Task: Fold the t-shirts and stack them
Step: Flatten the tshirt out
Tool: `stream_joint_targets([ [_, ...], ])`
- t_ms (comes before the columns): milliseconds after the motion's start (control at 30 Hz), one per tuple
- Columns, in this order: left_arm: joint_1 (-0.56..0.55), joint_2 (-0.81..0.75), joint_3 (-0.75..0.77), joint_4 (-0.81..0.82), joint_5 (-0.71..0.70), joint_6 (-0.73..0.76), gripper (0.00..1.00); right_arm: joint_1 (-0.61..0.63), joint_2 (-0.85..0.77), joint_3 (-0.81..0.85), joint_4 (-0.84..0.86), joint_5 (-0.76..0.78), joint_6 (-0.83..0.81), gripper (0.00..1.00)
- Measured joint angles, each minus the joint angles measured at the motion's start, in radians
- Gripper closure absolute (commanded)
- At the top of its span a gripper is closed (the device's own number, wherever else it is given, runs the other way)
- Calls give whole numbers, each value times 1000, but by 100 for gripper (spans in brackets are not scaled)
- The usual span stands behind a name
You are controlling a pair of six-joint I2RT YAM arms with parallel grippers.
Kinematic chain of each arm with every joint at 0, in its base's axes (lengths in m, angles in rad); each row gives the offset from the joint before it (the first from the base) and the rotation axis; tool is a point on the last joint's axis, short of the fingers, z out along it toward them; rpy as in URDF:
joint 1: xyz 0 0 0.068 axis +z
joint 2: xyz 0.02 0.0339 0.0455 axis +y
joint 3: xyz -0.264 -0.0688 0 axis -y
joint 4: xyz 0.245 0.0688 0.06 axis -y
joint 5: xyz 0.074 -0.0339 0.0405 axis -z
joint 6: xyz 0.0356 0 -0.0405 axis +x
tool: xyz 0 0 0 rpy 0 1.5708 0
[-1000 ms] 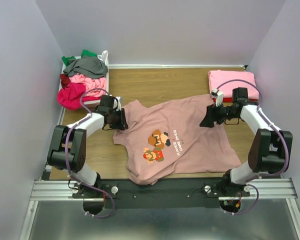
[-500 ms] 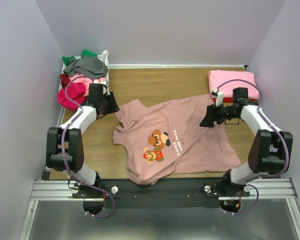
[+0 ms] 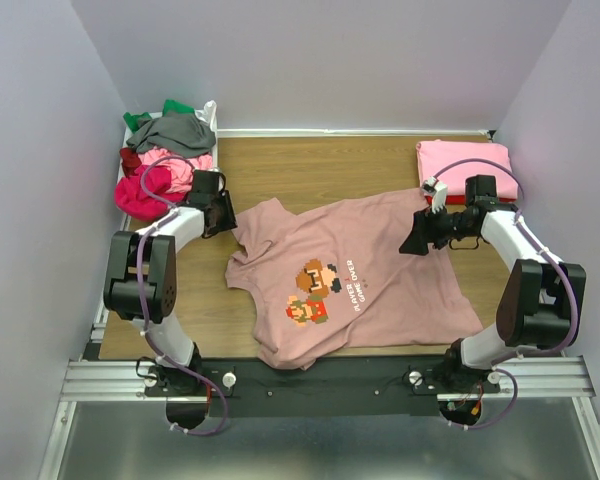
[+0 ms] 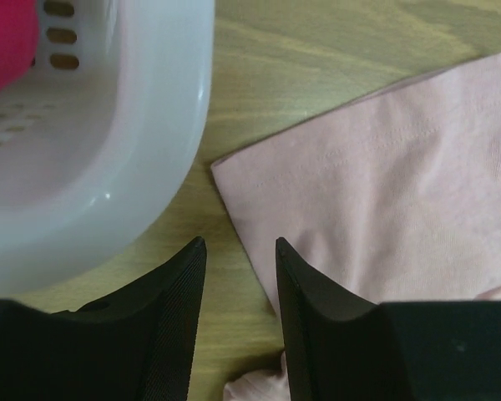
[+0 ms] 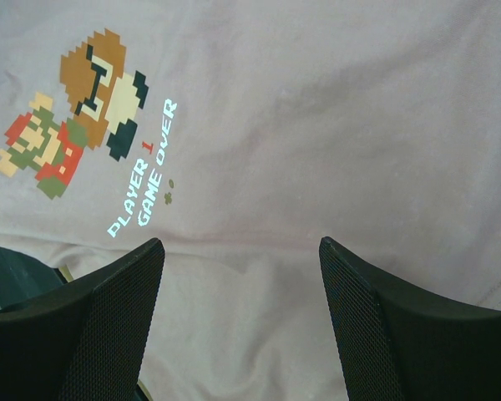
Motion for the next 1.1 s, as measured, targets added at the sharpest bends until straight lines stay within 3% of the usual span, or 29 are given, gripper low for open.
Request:
stream_joint_targets([
  [800, -65, 126, 103, -5, -182, -2, 59, 0, 0, 0, 0, -2, 0, 18],
  [1100, -82, 142, 106, 3, -232, 2, 70, 0, 0, 0, 0, -7, 0, 18],
])
